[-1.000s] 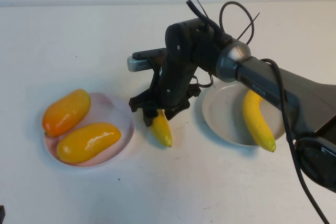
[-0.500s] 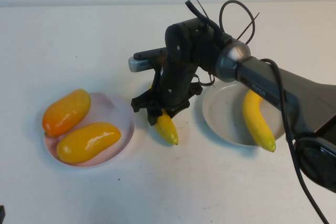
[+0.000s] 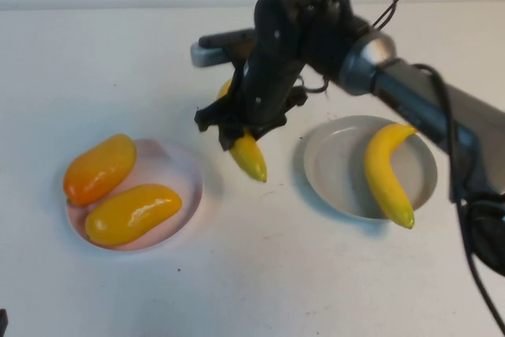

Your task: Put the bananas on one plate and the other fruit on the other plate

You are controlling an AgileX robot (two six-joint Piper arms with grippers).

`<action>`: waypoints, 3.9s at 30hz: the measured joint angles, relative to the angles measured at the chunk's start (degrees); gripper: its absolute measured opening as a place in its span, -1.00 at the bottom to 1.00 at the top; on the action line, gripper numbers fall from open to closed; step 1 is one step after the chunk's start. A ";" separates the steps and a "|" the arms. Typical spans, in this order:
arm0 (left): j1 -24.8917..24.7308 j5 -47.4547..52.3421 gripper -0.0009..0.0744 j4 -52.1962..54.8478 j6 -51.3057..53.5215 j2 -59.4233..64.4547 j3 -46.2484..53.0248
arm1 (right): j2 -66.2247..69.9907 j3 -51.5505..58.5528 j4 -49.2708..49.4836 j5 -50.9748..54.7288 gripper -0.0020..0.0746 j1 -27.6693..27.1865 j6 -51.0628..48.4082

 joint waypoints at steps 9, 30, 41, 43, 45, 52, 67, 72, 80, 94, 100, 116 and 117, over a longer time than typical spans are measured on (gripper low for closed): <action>0.00 0.00 -0.99 0.00 0.00 0.00 0.00 | -16.53 14.07 -0.78 0.09 -0.15 -9.23 -0.08; 0.00 0.00 -0.99 0.00 0.00 0.00 0.00 | -16.69 33.02 6.20 -0.89 -0.15 -14.26 1.67; 0.00 0.00 -0.99 0.00 0.00 0.00 0.00 | -15.61 33.02 6.72 -0.89 -0.06 -14.26 1.67; 0.00 0.00 -0.99 0.00 0.00 0.00 0.00 | -15.61 32.90 7.17 -0.89 -0.05 -14.26 1.67; 0.00 0.00 -0.99 0.00 0.00 0.00 0.00 | -15.61 32.48 8.23 -0.89 -0.04 -14.26 1.67; 0.00 0.00 -0.99 0.00 0.00 0.00 0.00 | -18.89 31.02 9.38 -0.79 -0.04 -14.26 1.67; 0.00 0.00 -0.99 0.00 0.00 0.00 0.00 | -43.02 39.39 8.51 -0.24 -0.84 -8.93 0.40; 0.00 0.00 -0.99 0.00 0.00 0.00 0.00 | -53.78 50.69 6.41 0.54 -0.97 -6.56 0.14; 0.00 0.00 -0.99 0.00 0.00 0.00 0.00 | -61.79 60.84 3.43 0.63 -0.99 -6.32 -7.41; 0.00 0.00 -0.99 0.00 0.00 0.00 0.00 | -75.89 88.50 9.52 -34.99 -0.99 -10.95 -24.54; 0.00 0.00 -0.99 0.00 0.00 0.00 0.00 | -92.08 104.21 9.74 -42.93 -0.99 -19.87 -25.46; 0.00 0.00 -0.99 0.00 0.00 0.00 0.00 | -131.68 131.30 10.36 -60.52 -0.99 -29.74 -25.46; 0.00 0.00 -0.99 0.00 0.00 0.00 0.00 | -132.65 132.13 10.36 -61.16 -0.99 -29.74 -25.46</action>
